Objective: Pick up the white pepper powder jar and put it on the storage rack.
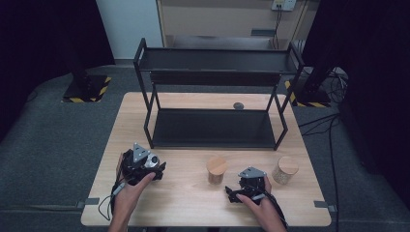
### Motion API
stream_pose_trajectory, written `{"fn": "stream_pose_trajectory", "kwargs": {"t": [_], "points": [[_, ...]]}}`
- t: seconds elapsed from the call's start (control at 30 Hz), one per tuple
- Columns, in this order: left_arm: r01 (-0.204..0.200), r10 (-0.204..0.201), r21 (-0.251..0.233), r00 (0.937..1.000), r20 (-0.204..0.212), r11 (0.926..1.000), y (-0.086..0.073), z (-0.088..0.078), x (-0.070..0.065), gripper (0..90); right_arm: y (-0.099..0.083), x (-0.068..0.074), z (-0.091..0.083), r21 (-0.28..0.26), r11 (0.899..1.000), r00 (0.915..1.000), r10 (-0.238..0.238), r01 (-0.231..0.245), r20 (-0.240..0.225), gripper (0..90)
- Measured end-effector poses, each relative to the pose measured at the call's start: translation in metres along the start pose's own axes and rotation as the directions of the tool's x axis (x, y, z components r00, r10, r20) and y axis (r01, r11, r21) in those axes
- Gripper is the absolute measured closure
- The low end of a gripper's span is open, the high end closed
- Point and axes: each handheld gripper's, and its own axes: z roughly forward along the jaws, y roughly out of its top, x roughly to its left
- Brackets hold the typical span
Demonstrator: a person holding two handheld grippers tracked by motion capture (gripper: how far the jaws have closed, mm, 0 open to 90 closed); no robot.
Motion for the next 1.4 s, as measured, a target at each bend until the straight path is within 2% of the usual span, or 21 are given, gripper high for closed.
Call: {"fn": "stream_pose_trajectory", "kwargs": {"t": [0.53,1.13,1.4], "points": [[0.007,-0.007,0.017,1.0000,-0.007,0.9998,-0.015,0.011,-0.003,2.7,0.000,0.000,0.000,0.000,1.000,1.0000,0.001,-0.001,0.000,0.3],[0.013,-0.013,-0.003,0.9998,-0.017,0.9999,-0.030,0.020,-0.008,6.4,0.000,0.000,0.000,0.000,1.000,1.0000,0.000,0.000,0.000,0.3],[0.018,-0.018,-0.019,0.9998,-0.012,0.9997,-0.038,0.022,-0.008,11.8,0.000,0.000,0.000,0.000,1.000,1.0000,0.000,0.000,0.000,0.4]]}}
